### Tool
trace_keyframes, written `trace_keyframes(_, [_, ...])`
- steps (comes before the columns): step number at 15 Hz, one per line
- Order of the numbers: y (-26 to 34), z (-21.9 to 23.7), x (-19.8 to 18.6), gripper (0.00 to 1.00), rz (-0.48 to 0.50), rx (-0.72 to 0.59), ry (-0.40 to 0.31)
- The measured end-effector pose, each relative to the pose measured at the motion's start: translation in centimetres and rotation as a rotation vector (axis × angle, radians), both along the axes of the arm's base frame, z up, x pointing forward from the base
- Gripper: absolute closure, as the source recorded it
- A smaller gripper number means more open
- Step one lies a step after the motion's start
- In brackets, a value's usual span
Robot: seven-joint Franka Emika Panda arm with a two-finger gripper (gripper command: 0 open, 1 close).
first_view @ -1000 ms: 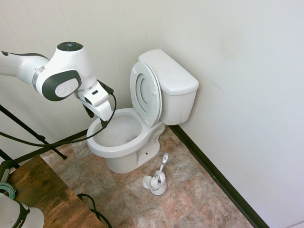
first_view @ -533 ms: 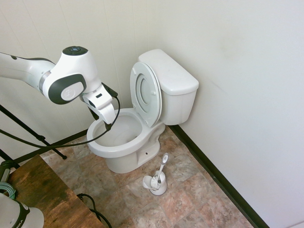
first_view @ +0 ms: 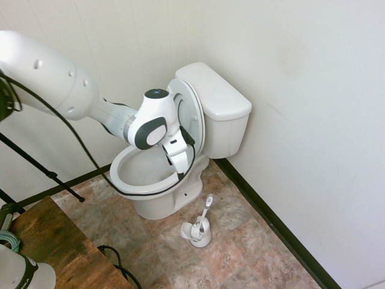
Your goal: Clean the toilet
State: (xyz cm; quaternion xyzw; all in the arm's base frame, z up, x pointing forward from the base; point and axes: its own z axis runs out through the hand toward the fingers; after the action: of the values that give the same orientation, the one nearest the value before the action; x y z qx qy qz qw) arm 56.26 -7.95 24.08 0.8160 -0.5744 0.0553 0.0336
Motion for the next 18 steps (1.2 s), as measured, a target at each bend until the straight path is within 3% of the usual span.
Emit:
trace_keyframes(5, [-3.8,-4.2,5.7,0.0,-0.135,0.038,0.004])
trace_keyframes(8, [-6.9,-7.5,7.7,0.0,-0.196,0.033,0.041])
trace_keyframes(12, [-9.0,-12.1,9.9,0.0,-0.23,0.057,0.078])
trace_keyframes(18, [-9.8,-14.2,10.5,0.0,-0.26,0.049,0.095])
